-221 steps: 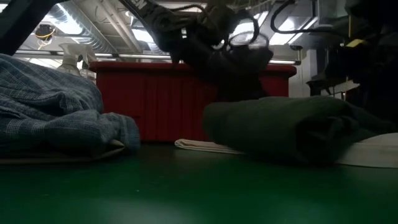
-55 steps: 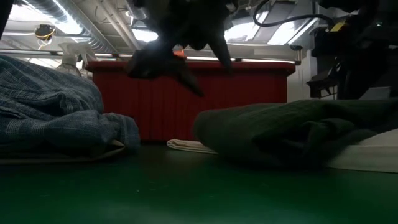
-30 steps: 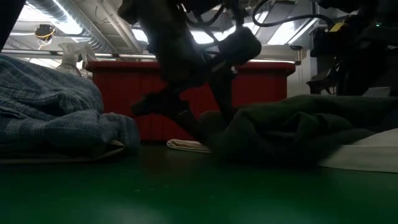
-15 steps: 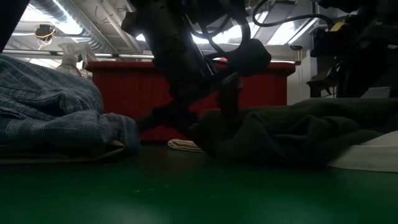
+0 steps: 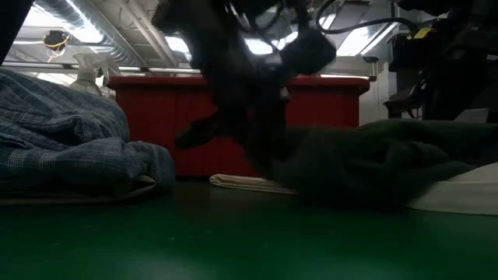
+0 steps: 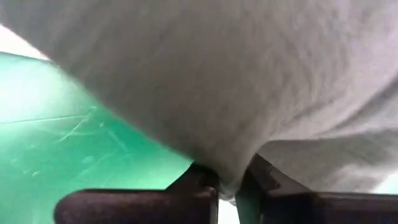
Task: Fold Laundry from Bin
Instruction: Stack the folded green polo shirt on top of the blue polo shirt
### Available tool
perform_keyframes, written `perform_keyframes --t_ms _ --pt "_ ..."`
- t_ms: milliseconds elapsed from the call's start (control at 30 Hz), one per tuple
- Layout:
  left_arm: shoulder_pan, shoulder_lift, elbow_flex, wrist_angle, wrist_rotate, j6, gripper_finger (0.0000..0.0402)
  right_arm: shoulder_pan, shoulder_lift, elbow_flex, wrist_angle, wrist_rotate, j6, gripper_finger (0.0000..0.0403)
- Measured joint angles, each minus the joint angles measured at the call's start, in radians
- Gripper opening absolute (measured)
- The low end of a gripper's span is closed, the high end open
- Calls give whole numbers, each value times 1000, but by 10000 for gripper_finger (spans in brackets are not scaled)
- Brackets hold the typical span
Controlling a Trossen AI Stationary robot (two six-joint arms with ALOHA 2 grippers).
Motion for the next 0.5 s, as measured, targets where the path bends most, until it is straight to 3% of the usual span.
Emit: perform_keyframes --t_ms 500 --pt "12 -208 1 -114 51 5 12 0 -5 34 6 -25 -1 143"
